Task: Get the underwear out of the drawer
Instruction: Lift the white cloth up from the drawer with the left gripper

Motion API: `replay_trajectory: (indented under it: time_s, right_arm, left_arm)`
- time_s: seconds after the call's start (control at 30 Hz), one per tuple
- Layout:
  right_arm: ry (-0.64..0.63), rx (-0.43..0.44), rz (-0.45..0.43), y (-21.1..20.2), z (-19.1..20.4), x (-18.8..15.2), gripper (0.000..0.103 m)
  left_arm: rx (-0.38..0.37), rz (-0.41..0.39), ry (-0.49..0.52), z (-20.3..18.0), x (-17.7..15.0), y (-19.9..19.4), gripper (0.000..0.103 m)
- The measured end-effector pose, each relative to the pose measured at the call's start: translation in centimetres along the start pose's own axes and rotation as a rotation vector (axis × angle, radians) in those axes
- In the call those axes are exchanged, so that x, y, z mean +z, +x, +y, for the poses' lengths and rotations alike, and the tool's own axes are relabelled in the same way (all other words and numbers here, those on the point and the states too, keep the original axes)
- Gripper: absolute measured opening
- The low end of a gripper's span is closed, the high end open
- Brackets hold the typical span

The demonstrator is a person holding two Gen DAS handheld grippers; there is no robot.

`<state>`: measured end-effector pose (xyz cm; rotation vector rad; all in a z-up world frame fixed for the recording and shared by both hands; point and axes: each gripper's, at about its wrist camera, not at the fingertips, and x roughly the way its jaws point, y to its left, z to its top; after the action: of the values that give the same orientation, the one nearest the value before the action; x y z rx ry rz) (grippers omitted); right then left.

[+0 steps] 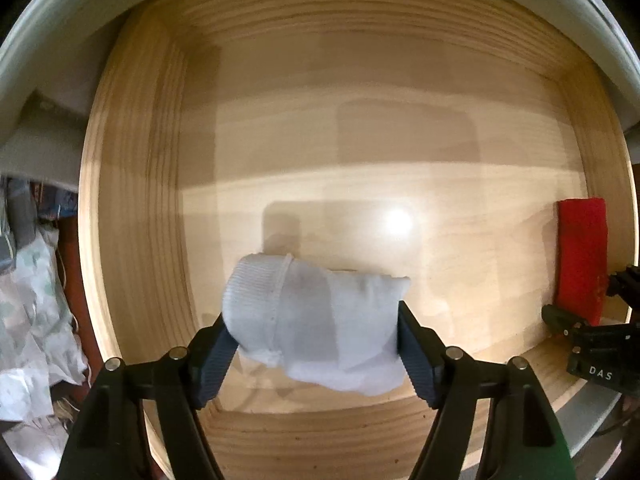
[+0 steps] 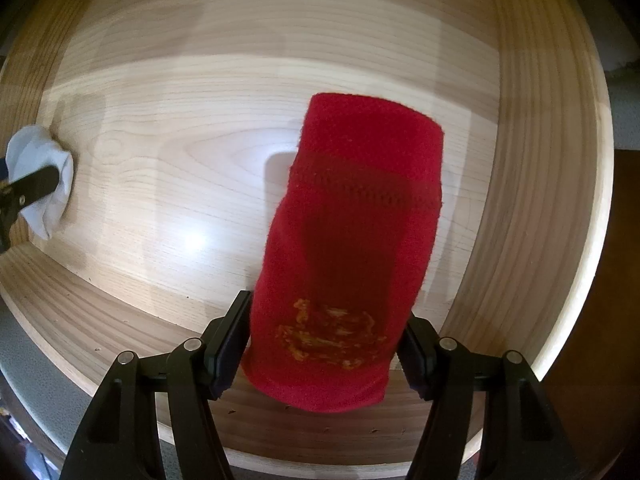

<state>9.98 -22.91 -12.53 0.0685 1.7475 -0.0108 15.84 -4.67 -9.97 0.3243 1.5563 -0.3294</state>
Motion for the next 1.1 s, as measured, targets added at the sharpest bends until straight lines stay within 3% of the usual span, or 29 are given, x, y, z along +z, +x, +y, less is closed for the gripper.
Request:
replay_trajectory:
  time_s: [0.37, 1.1]
  right_arm:
    - [-0.006, -0.002, 0.001, -0.1, 0.2, -0.2, 0.063]
    - [0.004, 0.003, -0.003, -0.1, 0.4, -0.9, 0.049]
  left_arm:
    - [0.006, -0.056, -0.01, -0.9, -2.1, -0.3, 0.075]
    - [0.06, -0.208, -0.017, -1.6, -6.2, -4.0, 0.075]
